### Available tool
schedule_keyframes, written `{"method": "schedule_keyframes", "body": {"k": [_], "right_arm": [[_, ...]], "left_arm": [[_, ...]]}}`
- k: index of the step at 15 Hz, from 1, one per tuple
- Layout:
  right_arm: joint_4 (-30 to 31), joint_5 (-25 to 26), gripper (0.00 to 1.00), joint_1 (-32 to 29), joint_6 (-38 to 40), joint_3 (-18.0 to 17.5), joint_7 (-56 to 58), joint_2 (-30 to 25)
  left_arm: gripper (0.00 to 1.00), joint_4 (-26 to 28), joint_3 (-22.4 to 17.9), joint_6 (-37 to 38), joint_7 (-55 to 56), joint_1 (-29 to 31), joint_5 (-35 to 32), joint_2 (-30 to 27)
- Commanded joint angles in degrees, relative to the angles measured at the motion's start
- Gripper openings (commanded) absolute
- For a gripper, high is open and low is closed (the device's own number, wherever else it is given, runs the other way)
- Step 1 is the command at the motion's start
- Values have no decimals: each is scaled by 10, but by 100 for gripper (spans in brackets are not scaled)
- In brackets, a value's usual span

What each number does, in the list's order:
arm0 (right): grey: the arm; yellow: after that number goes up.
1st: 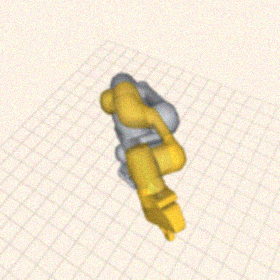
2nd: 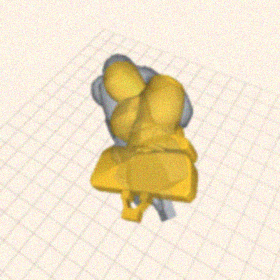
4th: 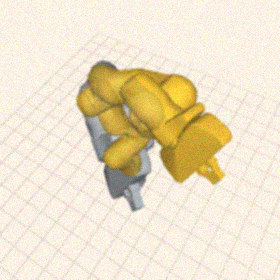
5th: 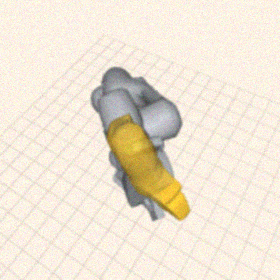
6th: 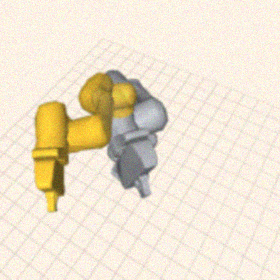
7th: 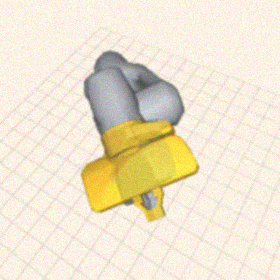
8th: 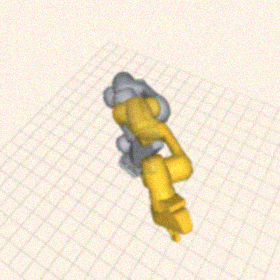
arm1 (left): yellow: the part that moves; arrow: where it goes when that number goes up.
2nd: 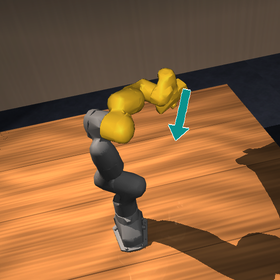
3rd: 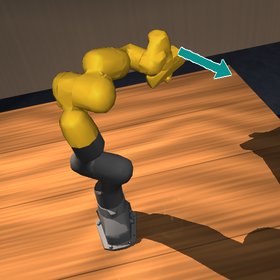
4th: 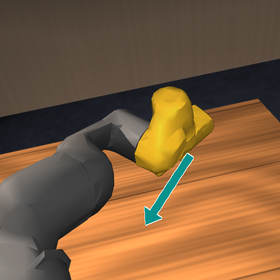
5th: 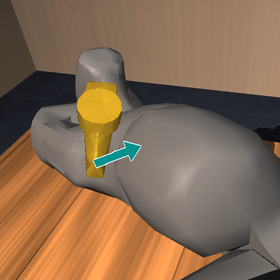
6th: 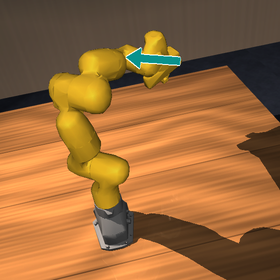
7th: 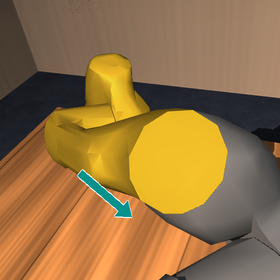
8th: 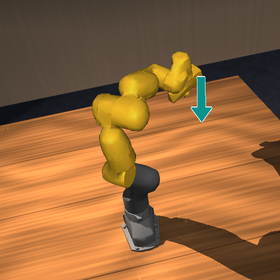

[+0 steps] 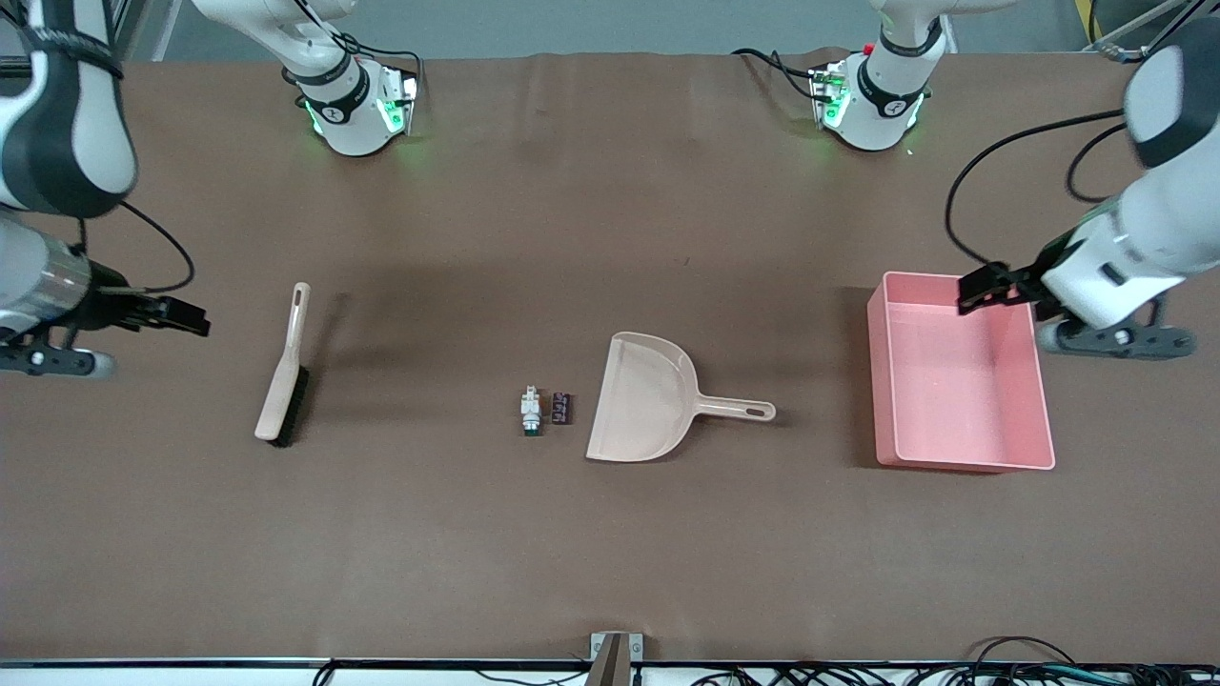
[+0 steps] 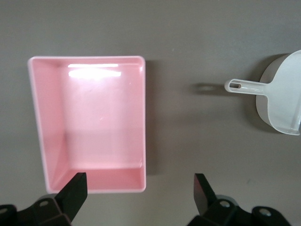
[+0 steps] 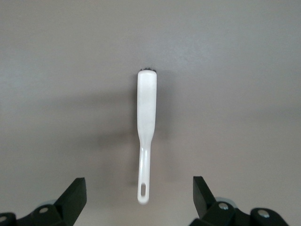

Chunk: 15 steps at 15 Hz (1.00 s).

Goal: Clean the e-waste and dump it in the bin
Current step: 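Reach the right gripper to the brush while the left gripper reaches the dustpan, then grasp the brush handle with the right gripper while the left gripper grasps the dustpan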

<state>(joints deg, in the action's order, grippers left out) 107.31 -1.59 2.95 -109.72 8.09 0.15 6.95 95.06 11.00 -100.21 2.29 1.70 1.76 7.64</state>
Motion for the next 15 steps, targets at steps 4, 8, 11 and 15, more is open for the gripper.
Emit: {"method": "schedule_keyframes", "body": {"k": [4,8,11,15], "right_arm": [[149,-20,100,-7,-181,-6,-2,-5],[198,-21,100,-5,-293,-6,-2,36],[199,-39,100,-2,-337,-7,-2,76],[213,-40,100,0,-358,-7,-2,95]], "left_arm": [[100,81,76,-77,10,1,-4,-18],[100,84,136,-140,31,-6,-28,38],[100,56,137,-176,68,-9,-33,115],[100,42,138,-191,1,-24,-78,168]]}}
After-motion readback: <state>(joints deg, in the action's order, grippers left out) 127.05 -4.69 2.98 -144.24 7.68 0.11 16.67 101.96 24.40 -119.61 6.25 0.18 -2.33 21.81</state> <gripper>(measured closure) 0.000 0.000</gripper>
